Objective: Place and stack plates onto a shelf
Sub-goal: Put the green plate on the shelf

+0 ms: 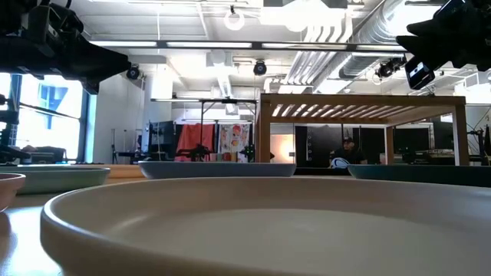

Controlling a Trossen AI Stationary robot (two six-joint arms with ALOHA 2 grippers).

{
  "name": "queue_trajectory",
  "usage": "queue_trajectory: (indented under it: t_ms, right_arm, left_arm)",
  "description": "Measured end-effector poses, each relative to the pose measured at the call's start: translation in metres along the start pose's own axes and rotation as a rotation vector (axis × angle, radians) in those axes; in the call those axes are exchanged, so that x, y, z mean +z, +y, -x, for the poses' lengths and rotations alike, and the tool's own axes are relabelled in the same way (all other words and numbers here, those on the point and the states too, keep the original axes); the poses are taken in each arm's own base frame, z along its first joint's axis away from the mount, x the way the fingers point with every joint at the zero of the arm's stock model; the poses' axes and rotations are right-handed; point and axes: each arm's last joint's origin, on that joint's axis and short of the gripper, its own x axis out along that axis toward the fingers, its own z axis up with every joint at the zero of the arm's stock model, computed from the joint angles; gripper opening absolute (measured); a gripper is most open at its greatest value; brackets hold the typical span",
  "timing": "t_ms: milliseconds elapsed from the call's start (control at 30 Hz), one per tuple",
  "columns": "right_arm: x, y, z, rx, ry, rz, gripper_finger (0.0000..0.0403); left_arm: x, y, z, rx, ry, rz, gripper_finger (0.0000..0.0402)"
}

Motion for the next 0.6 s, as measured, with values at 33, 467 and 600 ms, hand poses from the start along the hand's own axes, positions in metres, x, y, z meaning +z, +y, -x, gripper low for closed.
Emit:
queue_trajectory:
  t_ms: [33, 467, 600]
  right_arm:
    - [0.0001, 0.0, 0.0, 0.0, 0.0, 0.0, 0.0075]
    - [0.0, 0.0001, 0.0, 0.004, 0.001, 0.0, 0.0075]
    - [0.0, 0.0, 0.0, 0.0, 0.0, 0.0, 0.0075]
  left_arm:
    - [-0.0002, 0.0, 0.0, -0.001, 0.002, 0.012, 0.0087]
    - [0.0019, 0.0007, 0.0, 0.025, -0.021, -0.014, 0.0087]
    - [0.0023, 0.0017, 0.0, 0.061, -0.028, -0.014, 0.0087]
